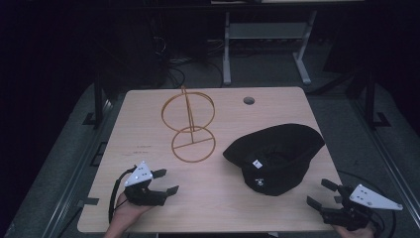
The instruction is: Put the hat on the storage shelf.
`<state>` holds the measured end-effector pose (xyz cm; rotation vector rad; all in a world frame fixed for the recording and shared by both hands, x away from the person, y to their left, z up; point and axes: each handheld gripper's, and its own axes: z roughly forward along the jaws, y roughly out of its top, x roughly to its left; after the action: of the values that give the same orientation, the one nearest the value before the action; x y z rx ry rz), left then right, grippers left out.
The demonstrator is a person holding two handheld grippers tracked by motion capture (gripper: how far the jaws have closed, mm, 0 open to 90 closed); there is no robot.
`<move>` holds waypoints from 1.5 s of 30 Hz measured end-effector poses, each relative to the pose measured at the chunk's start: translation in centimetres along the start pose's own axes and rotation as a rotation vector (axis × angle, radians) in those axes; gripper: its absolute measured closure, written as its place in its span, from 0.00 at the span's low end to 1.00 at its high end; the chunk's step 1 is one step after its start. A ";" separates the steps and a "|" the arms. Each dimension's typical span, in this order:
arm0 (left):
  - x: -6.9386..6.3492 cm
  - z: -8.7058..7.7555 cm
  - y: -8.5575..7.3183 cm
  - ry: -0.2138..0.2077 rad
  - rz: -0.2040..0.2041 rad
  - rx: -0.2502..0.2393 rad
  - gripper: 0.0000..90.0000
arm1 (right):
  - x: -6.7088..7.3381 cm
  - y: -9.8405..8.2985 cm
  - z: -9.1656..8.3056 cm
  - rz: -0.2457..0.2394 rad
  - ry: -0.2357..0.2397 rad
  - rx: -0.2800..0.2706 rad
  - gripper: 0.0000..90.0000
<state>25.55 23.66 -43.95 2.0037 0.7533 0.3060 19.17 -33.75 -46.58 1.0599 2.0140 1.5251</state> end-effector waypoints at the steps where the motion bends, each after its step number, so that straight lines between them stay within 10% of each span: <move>1: -0.1 0.1 0.1 -0.006 -0.001 -0.003 0.26 | 0.0 0.0 0.0 0.007 0.006 0.000 0.16; 22: -3.6 3.0 5.1 -0.130 0.146 0.014 0.26 | -0.1 -0.2 -0.7 0.021 0.000 -0.021 0.16; 45: -7.9 10.4 12.8 -0.223 0.289 0.035 0.31 | -0.1 -0.2 -0.8 0.018 0.011 -0.017 0.16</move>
<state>29.48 6.88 -37.86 2.1382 0.3318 0.2316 18.60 -34.38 -46.51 1.0673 2.0006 1.5577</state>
